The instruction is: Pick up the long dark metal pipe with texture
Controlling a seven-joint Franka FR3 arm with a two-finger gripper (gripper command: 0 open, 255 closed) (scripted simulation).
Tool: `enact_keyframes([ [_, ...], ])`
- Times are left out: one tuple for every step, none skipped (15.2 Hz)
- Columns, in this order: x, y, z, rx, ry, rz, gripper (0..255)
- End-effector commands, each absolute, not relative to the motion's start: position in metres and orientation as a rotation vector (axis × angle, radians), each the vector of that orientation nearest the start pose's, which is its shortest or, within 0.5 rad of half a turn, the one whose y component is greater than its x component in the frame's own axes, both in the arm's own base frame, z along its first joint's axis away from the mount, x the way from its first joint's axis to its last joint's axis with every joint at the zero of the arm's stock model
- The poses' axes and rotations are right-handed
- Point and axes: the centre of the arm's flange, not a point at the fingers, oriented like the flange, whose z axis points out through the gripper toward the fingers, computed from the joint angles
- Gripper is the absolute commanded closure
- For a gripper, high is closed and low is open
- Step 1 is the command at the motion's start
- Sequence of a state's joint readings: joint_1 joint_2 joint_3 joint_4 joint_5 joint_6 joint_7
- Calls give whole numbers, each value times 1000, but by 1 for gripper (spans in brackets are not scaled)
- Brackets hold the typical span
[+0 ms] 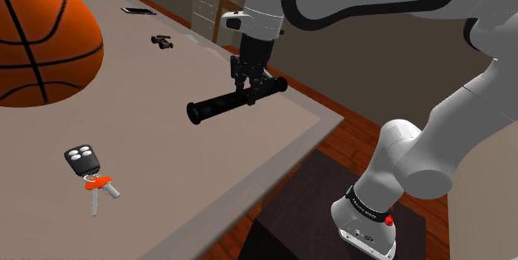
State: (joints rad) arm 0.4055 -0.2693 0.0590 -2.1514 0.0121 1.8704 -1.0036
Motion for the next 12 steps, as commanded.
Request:
enact_keyframes([
  [422,214,512,-2340,-2097,22,255],
  [422,214,512,-2340,-2097,22,255],
  [422,214,517,-2340,-2097,22,255],
  [422,214,522,-2340,-2097,22,255],
  [422,214,527,-2340,-2097,22,255],
  [422,214,533,-2340,-2097,22,255],
  [422,214,538,-2340,-2097,22,255],
  [422,214,543,-2340,-2097,22,255],
  [422,214,549,-2340,-2097,22,255],
  [422,214,554,-2340,-2097,22,255],
  [422,214,559,-2340,-2097,22,255],
  [422,214,564,-2340,-2097,22,255],
])
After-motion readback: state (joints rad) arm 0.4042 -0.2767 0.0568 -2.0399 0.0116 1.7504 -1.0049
